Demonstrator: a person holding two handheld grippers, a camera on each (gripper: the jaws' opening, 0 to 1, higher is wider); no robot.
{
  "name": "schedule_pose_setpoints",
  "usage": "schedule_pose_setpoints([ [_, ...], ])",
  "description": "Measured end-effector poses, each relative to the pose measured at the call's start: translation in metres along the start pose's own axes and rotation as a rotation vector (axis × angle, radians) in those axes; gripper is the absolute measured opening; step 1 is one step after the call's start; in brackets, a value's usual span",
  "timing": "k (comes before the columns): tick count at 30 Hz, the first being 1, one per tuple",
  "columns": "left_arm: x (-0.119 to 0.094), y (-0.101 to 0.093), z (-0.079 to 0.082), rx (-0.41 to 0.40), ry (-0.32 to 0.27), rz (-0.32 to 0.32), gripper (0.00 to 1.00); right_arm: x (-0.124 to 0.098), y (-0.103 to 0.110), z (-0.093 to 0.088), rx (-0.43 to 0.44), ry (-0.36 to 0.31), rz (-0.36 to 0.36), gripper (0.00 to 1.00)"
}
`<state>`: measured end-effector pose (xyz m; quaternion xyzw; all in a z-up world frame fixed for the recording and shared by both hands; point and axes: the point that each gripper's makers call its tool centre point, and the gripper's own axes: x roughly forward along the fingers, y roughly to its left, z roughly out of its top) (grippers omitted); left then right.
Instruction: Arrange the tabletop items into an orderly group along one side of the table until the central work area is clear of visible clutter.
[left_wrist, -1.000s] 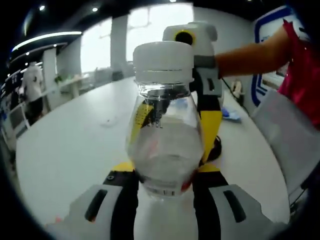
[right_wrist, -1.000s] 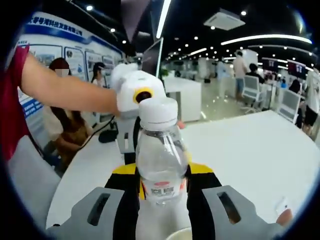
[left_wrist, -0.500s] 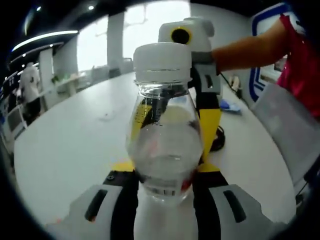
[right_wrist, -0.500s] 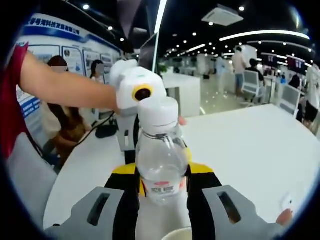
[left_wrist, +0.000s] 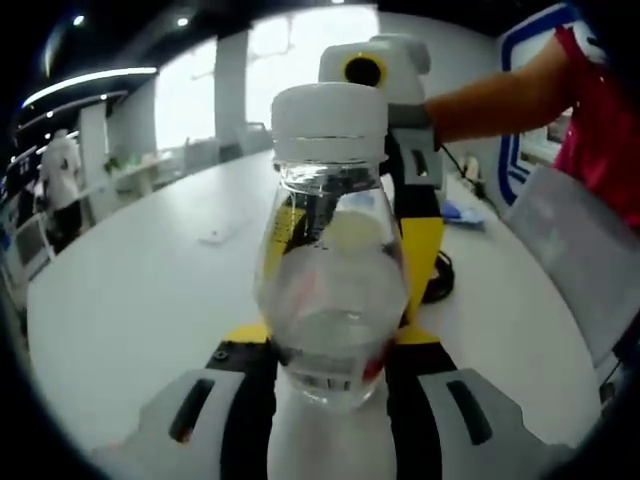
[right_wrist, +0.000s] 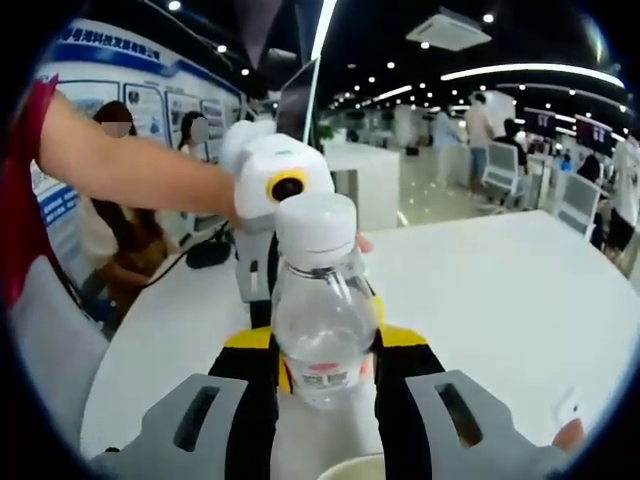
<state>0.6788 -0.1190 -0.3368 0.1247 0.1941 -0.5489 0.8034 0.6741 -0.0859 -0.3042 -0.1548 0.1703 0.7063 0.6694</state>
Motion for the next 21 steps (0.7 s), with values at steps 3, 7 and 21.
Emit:
schedule_pose_setpoints([
  [3, 0.0015, -0.0012, -0.0011, -0.002, -0.007, -0.004, 0.4, -0.0005, 0.0021, -0.0012, -0.025, 0.012, 0.003, 0.36],
  [7, 0.0024, -0.0005, -0.0013, -0.006, -0.015, -0.002, 0.4, -0.0007, 0.0015, -0.0017, -0.037, 0.022, -0.004, 0.36],
  [21, 0.0042, 0.0033, -0.0029, -0.014, -0.006, 0.001, 0.4, -0.0012, -0.0029, -0.0022, -0.032, 0.024, -0.03, 0.36],
])
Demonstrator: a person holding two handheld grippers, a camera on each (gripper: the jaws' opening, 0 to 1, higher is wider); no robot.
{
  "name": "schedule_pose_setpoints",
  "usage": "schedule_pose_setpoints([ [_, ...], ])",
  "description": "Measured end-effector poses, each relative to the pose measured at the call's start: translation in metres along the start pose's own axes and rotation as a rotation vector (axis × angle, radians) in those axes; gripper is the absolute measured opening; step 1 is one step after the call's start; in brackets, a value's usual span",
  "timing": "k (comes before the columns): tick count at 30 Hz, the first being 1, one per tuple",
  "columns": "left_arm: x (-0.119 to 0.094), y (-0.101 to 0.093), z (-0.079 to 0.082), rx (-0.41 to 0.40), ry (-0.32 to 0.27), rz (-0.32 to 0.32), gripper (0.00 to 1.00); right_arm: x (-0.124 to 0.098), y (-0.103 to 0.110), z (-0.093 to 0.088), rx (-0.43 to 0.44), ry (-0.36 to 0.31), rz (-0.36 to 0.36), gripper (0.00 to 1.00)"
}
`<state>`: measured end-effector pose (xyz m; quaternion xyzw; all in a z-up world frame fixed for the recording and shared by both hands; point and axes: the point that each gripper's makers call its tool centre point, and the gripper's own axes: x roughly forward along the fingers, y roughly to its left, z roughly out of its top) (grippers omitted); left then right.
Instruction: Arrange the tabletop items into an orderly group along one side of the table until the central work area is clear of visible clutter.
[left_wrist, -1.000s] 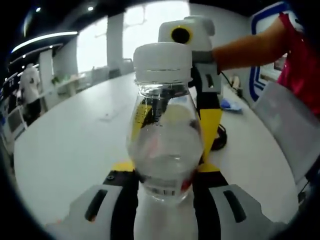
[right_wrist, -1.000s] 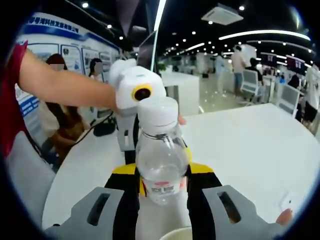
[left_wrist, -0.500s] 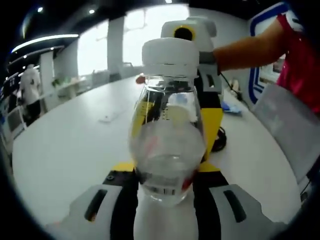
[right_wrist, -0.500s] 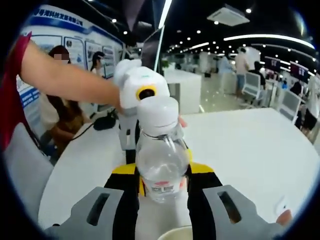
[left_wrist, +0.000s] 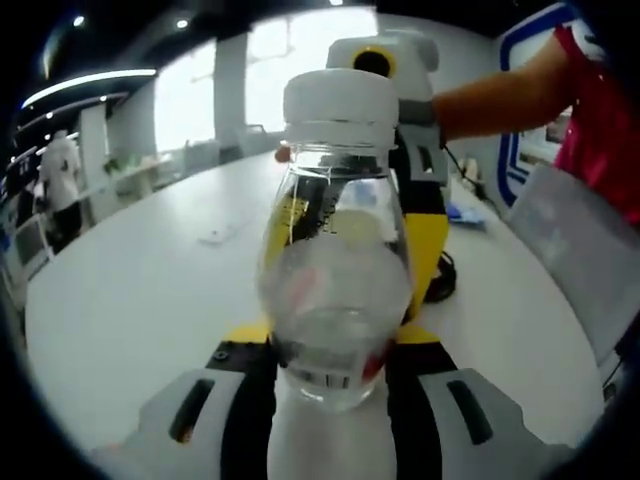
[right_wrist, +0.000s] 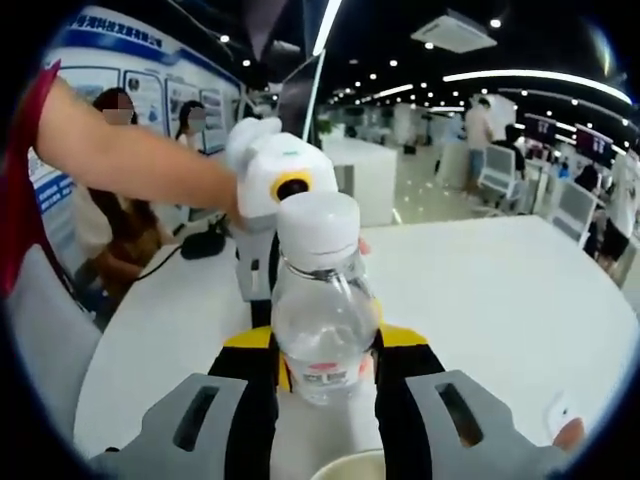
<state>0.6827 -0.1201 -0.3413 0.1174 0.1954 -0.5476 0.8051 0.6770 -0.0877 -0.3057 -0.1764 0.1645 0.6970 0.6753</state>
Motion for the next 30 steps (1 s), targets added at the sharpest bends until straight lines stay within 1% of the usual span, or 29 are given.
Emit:
schedule_pose_setpoints([
  [2, 0.0, 0.001, -0.001, -0.009, 0.002, 0.004, 0.4, 0.0, -0.001, 0.0, -0.002, 0.0, -0.006, 0.37],
  [4, 0.0, 0.001, -0.005, -0.024, 0.02, 0.006, 0.4, 0.0, -0.001, 0.0, 0.002, 0.0, -0.01, 0.37],
  [6, 0.0, 0.0, -0.016, -0.015, 0.077, 0.009, 0.41, 0.0, -0.001, 0.0, 0.0, 0.001, -0.01, 0.37],
  [7, 0.001, -0.002, -0.019, -0.019, 0.081, 0.005, 0.42, 0.0, -0.001, 0.0, -0.002, 0.002, -0.01, 0.37],
  [11, -0.002, -0.001, -0.017, -0.039, 0.058, 0.017, 0.44, 0.0, 0.0, 0.0, 0.005, 0.009, -0.013, 0.38],
  [13, -0.004, 0.0, -0.015, -0.04, 0.055, 0.023, 0.44, 0.0, -0.001, -0.006, 0.015, 0.03, -0.019, 0.41],
  [15, -0.005, 0.0, -0.015, -0.037, 0.059, 0.024, 0.44, -0.001, -0.002, -0.008, 0.022, 0.037, -0.025, 0.44],
  [22, -0.008, 0.0, -0.013, -0.049, 0.06, 0.038, 0.47, -0.005, -0.003, -0.005, 0.027, 0.026, -0.033, 0.48],
  [30, -0.019, -0.002, -0.012, -0.061, 0.074, 0.061, 0.49, -0.017, -0.002, -0.002, 0.02, 0.031, -0.043, 0.47],
])
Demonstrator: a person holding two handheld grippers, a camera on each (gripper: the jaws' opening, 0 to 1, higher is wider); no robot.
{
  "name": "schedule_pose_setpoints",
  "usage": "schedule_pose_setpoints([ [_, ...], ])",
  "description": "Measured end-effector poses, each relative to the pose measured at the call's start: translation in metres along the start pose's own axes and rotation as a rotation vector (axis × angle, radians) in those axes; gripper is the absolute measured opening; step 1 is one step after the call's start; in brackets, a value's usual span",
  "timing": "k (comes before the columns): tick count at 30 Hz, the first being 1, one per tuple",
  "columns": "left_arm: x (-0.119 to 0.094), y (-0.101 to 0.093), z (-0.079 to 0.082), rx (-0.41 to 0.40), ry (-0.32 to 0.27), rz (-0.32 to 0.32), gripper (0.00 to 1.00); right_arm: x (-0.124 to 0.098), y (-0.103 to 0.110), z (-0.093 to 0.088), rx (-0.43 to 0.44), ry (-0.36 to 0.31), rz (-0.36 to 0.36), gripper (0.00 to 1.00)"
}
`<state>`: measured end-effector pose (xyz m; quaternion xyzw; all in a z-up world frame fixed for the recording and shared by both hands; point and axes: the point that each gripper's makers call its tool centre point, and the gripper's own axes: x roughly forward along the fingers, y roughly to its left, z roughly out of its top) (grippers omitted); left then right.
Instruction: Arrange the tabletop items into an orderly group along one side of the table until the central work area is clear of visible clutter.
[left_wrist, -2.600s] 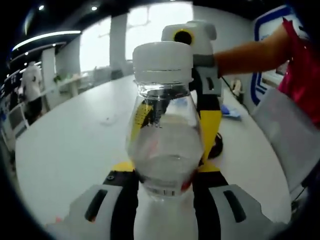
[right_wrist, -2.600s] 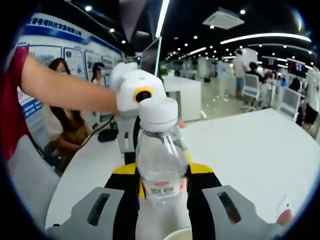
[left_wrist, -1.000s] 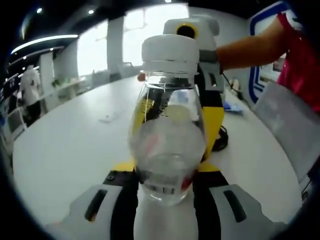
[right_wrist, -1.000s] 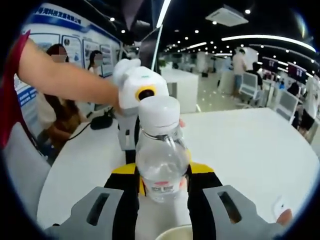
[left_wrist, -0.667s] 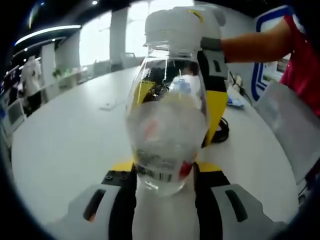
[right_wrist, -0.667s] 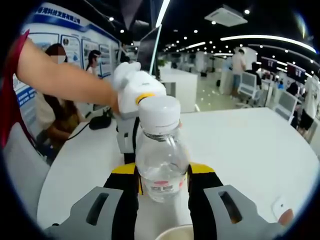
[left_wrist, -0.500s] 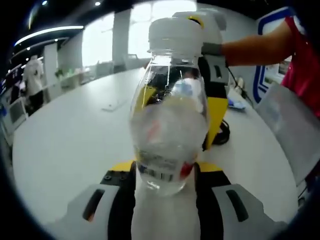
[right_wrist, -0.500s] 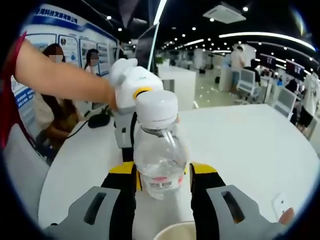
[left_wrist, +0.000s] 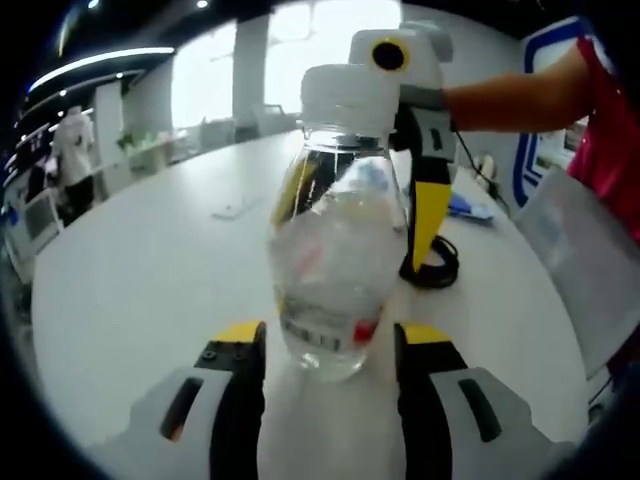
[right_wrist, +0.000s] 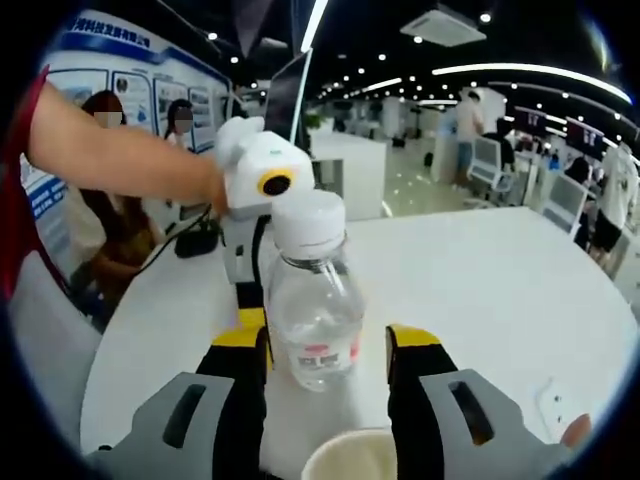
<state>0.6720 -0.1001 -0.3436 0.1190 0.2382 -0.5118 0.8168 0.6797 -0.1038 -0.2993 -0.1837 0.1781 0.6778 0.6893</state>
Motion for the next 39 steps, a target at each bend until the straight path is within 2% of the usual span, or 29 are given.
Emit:
schedule_pose_setpoints([
  [15, -0.021, -0.023, 0.004, -0.053, -0.002, 0.046, 0.49, -0.036, 0.011, 0.017, 0.011, -0.054, -0.041, 0.47],
  [23, -0.04, -0.035, -0.005, -0.109, 0.003, 0.096, 0.49, -0.06, 0.015, 0.023, 0.024, -0.083, -0.072, 0.46],
  [32, -0.053, -0.062, 0.002, -0.117, -0.004, 0.115, 0.47, -0.093, 0.026, 0.029, 0.027, -0.121, -0.11, 0.45],
  [39, -0.052, -0.091, 0.014, -0.113, -0.041, 0.115, 0.47, -0.123, 0.038, 0.017, 0.044, -0.13, -0.146, 0.44],
])
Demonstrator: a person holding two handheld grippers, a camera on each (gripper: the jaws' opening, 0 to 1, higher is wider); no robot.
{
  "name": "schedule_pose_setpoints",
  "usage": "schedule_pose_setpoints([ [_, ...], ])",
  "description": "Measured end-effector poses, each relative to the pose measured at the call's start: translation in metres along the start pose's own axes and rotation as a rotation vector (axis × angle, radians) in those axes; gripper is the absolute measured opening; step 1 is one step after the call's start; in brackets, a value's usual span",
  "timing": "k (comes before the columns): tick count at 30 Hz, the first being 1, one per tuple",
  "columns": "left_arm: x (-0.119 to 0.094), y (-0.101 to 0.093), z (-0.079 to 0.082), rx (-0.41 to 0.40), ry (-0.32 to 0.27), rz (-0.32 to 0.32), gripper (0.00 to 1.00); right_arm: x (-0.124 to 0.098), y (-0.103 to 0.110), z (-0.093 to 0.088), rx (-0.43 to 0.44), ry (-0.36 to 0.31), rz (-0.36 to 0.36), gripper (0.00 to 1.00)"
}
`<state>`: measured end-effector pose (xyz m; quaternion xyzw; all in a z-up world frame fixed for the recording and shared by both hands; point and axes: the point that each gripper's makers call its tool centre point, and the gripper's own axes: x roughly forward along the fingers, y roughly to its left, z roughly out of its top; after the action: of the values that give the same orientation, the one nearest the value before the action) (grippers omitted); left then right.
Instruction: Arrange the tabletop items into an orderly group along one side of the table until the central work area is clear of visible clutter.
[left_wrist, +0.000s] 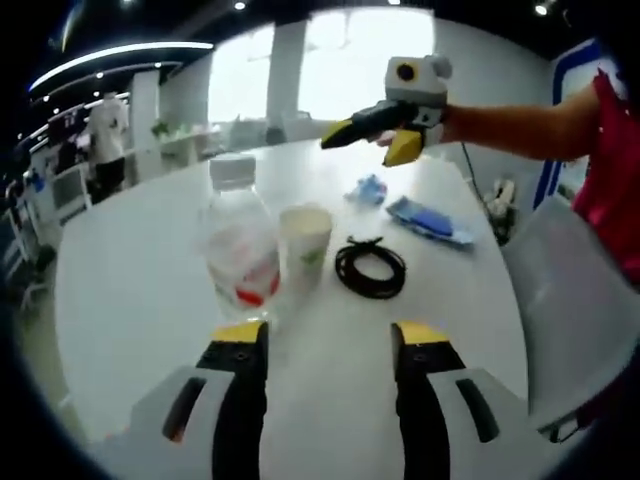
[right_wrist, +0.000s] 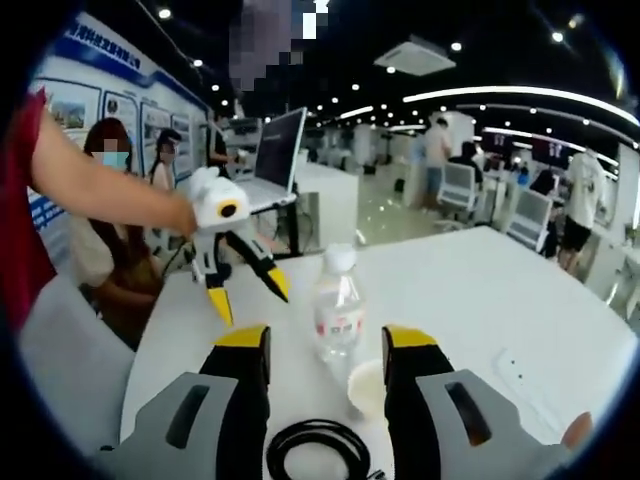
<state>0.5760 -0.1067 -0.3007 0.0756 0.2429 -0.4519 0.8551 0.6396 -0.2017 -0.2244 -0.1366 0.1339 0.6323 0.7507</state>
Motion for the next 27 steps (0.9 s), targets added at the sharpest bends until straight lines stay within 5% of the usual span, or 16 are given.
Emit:
schedule_pose_setpoints([
  [18, 0.011, -0.072, 0.027, 0.009, -0.08, -0.013, 0.45, -0.082, 0.035, -0.034, 0.031, -0.002, -0.074, 0.44],
  [27, 0.021, -0.117, 0.03, 0.009, -0.102, -0.043, 0.45, -0.139, 0.055, -0.074, 0.072, 0.019, -0.136, 0.45],
])
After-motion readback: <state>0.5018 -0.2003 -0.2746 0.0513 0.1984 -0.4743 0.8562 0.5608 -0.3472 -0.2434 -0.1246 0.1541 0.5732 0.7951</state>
